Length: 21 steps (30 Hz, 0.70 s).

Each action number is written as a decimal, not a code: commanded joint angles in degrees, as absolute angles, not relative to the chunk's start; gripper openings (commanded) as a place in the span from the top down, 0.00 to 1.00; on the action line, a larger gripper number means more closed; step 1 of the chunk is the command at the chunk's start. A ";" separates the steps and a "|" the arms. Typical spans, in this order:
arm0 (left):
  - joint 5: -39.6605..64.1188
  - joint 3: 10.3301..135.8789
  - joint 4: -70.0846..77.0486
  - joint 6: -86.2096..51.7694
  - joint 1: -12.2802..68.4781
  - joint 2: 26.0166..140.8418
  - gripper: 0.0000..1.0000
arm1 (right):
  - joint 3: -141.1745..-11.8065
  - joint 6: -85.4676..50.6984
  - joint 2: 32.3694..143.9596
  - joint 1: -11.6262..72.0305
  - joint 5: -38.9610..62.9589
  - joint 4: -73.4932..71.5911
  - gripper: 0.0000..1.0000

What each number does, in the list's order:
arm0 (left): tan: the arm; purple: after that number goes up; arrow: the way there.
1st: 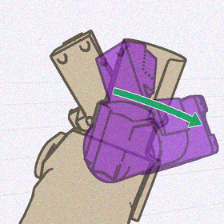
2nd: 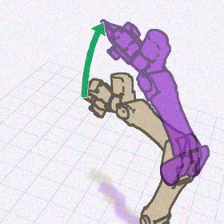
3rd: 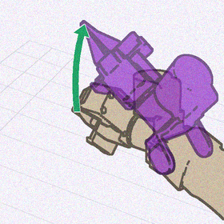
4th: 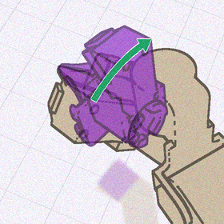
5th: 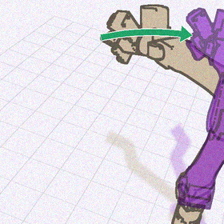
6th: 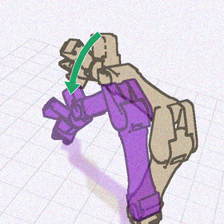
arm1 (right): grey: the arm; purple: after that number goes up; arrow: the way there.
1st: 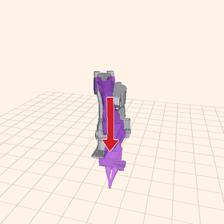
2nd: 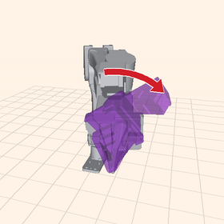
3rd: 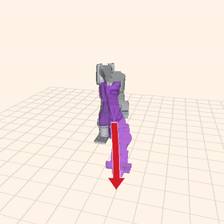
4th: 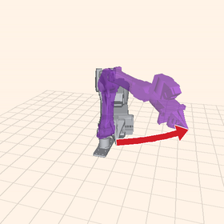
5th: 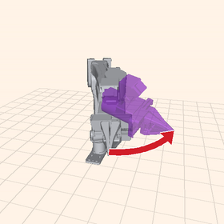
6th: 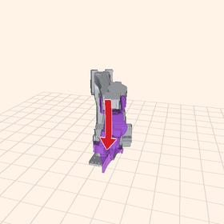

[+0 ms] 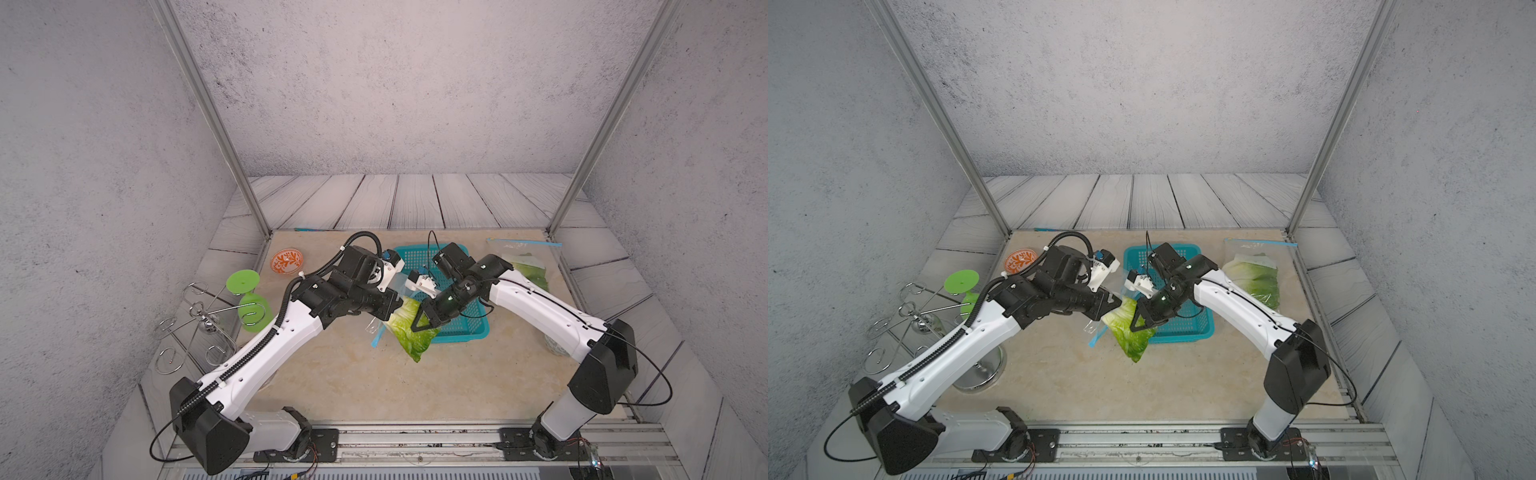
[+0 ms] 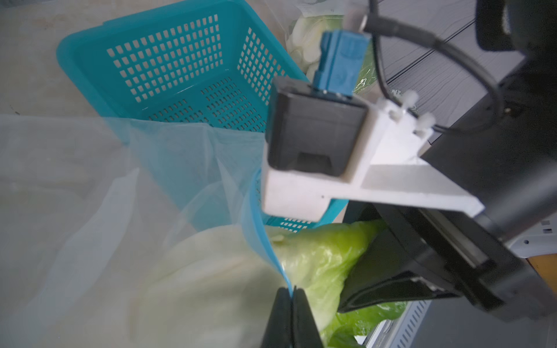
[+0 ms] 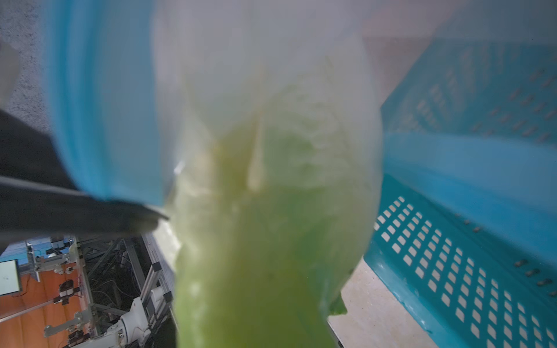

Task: Put the chinese cabbages into a zipper bag and zip it
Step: Place the Chinese cabbage in the zipper food storage bag.

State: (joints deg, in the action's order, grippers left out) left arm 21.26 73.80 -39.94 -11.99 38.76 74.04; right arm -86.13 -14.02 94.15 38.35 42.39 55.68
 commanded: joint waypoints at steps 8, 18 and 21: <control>19.47 69.23 -48.55 -5.76 39.20 70.96 1.00 | -75.96 -43.16 88.02 31.66 68.59 20.46 1.00; 28.76 72.40 -43.26 -11.11 39.62 73.04 1.00 | -74.51 -55.35 90.85 32.07 50.71 15.09 1.00; 31.55 71.80 -39.24 -15.33 39.90 73.30 1.00 | -75.27 -58.60 89.95 32.49 41.43 16.08 0.98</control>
State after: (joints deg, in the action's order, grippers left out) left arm 26.33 71.11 -42.00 -11.81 38.94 72.73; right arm -74.48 -52.14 92.53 32.34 50.85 21.41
